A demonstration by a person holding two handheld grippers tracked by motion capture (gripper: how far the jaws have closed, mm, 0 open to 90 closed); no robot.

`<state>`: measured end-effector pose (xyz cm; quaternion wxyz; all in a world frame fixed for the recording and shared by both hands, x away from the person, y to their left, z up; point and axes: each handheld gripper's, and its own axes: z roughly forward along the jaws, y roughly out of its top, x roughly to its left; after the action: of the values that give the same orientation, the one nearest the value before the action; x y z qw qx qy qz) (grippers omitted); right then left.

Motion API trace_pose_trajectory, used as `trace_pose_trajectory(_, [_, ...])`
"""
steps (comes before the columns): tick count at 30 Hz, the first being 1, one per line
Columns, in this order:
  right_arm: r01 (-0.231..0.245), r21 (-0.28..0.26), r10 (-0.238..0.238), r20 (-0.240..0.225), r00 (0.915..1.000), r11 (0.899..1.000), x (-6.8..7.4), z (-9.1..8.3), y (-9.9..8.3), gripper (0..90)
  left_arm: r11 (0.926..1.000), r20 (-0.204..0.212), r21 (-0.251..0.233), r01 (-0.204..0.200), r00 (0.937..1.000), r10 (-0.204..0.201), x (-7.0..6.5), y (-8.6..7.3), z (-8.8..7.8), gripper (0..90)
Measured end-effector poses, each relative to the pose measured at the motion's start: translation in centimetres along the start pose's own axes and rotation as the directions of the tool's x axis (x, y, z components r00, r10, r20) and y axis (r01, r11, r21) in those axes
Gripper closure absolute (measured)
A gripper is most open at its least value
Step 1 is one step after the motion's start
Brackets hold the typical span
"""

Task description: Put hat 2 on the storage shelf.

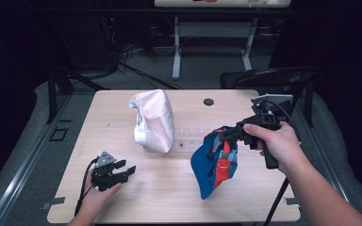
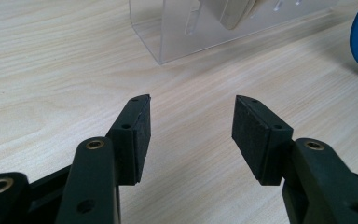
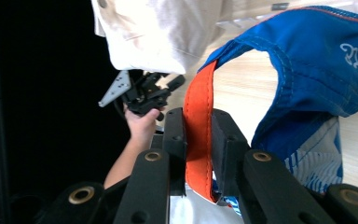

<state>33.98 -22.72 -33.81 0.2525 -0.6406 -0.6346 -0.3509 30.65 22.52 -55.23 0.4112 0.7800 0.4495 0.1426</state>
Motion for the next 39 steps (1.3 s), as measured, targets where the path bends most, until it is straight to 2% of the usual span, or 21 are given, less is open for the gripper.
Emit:
trace_pose_trajectory(5, [-0.005, -0.012, 0.004, -0.046, 0.9989, 1.0, 0.0, -0.4, 0.0, 77.7, 1.0, 0.001, -0.003, 0.002, 1.0, -0.002, 0.0, 0.0, 0.0, 47.7])
trace_pose_trajectory(6, [-0.012, -0.027, 0.01, -0.052, 0.9986, 1.0, 0.1, -0.4, 0.0, 77.7, 1.0, -0.002, -0.005, 0.002, 1.0, -0.002, 0.0, 0.0, 0.1, 47.7])
trace_pose_trajectory(11, [-0.005, -0.041, 0.002, -0.068, 0.9977, 0.999, 0.2, -1.0, 0.3, 77.7, 1.0, 0.0, -0.002, 0.0, 1.0, 0.0, 0.0, 0.0, 0.0, 47.7])
trace_pose_trajectory(18, [-0.008, -0.092, -0.001, -0.089, 0.996, 0.996, 1.0, -1.9, 1.0, 77.7, 1.0, -0.003, -0.003, 0.001, 1.0, -0.001, 0.2, 0.0, 0.0, 47.3])
trace_pose_trajectory(27, [-0.009, -0.161, -0.006, -0.09, 0.9959, 0.987, 2.1, -3.3, 2.5, 77.7, 0.9999, 0.002, 0.015, 0.0, 1.0, 0.0, 0.4, 0.0, -0.1, 46.9])
trace_pose_trajectory(30, [-0.01, -0.185, -0.008, -0.094, 0.9955, 0.983, 2.5, -3.6, 3.0, 77.7, 0.9999, 0.001, 0.004, 0.011, 0.9999, -0.011, 0.4, 0.0, -0.1, 46.9])
trace_pose_trajectory(39, [-0.011, -0.233, -0.005, -0.068, 0.9977, 0.972, 3.2, -3.8, 4.6, 77.7, 0.9999, 0.0, -0.002, 0.013, 0.9999, -0.013, 0.5, -0.1, -0.1, 46.9])
